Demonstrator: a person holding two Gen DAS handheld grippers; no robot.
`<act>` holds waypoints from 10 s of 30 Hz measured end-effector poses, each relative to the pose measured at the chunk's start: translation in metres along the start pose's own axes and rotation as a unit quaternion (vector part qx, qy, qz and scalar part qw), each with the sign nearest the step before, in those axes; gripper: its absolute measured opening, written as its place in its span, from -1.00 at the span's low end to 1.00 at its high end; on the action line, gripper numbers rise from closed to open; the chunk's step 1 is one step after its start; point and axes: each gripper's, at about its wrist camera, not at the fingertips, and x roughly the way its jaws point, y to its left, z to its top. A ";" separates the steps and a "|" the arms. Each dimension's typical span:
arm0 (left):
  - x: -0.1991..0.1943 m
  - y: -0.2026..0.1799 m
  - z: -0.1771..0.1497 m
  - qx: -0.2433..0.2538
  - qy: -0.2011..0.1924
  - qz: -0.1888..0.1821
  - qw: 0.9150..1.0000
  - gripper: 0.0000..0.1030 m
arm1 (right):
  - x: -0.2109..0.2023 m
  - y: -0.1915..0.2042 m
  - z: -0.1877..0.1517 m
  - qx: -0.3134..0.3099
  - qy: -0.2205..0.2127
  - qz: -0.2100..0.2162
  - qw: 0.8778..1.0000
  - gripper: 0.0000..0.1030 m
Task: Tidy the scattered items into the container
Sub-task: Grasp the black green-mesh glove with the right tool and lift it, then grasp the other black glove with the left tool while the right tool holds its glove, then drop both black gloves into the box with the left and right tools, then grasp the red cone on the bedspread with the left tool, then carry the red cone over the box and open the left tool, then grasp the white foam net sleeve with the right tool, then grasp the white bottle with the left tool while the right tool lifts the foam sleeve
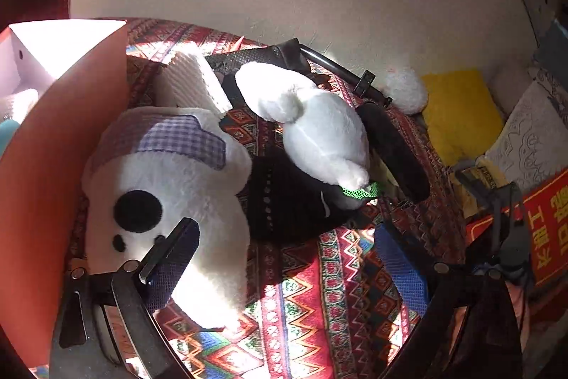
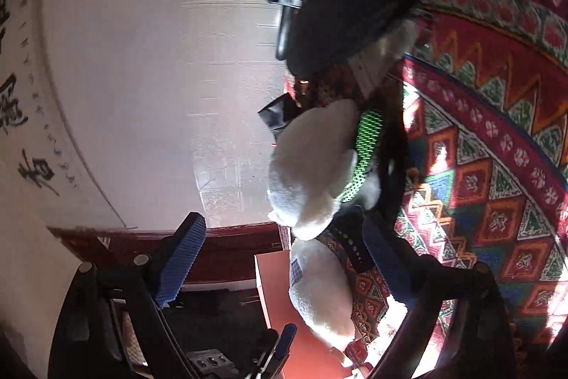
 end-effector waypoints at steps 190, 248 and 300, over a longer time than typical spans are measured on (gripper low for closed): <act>-0.190 0.187 0.047 -0.151 -0.202 0.136 0.958 -0.43 | 0.165 0.124 -0.007 -0.237 0.115 -0.047 0.964 0.57; -0.219 0.232 0.030 -0.112 -0.189 0.098 0.971 0.61 | 0.318 0.066 -0.266 -0.727 0.255 -0.388 0.506 0.80; 0.101 0.041 0.137 -0.015 0.031 0.288 0.957 0.58 | 0.074 0.115 -0.051 -0.466 0.049 -0.191 0.862 -0.79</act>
